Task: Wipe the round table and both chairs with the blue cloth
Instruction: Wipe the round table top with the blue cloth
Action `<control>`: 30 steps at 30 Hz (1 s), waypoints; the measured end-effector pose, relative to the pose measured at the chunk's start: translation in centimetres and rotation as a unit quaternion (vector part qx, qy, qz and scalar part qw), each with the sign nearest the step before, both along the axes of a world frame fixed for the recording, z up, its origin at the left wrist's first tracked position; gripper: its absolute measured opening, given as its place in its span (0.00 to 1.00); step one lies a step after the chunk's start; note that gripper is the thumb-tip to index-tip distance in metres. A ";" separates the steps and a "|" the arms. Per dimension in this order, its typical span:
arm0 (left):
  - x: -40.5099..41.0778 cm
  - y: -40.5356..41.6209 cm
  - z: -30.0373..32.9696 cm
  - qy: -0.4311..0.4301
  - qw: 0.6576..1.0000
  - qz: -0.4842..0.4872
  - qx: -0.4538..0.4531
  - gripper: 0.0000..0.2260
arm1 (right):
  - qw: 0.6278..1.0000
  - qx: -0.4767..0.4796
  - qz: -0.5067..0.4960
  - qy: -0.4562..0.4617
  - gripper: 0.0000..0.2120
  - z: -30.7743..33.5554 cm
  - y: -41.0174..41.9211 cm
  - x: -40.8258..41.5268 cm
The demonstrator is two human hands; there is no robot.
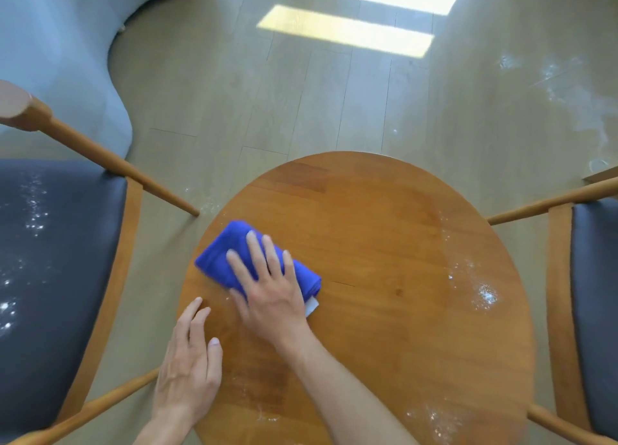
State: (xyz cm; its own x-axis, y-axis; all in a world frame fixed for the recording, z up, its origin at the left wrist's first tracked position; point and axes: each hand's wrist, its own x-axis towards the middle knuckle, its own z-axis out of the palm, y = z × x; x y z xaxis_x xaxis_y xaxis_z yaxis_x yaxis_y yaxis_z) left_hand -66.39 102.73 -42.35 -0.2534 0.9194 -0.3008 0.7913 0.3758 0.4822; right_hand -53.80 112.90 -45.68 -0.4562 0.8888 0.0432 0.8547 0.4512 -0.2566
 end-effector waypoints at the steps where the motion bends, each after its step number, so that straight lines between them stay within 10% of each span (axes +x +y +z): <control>1: 0.0 0.0 0.2 -0.007 1.000 0.005 0.001 0.20 | 0.999 0.010 0.043 0.003 0.24 -0.2 -1.3 0.8; 7: 0.1 -0.1 0.4 -0.013 1.000 0.002 0.001 0.20 | 0.986 0.064 0.157 -0.007 0.21 -0.1 0.8 8.8; 14: -0.6 -0.7 -0.4 -0.021 0.999 -0.013 0.021 0.20 | 0.961 -0.037 -0.274 -0.018 0.26 1.0 7.0 1.0; 26: -0.7 0.9 1.0 -0.085 0.994 0.029 0.063 0.28 | 0.992 0.032 0.121 0.009 0.23 0.8 -15.5 4.2; 30: 0.3 1.1 1.0 -0.042 0.999 -0.015 0.024 0.30 | 0.963 0.114 0.219 -0.110 0.25 2.7 -17.2 3.3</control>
State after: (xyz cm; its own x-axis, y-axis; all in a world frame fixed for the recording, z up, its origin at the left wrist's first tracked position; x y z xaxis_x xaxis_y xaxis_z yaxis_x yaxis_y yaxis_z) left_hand -66.06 103.81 -41.37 -0.2016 0.9402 -0.2744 0.7578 0.3273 0.5645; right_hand -50.50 95.66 -43.01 -0.8060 0.5874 0.0734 0.5914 0.8044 0.0568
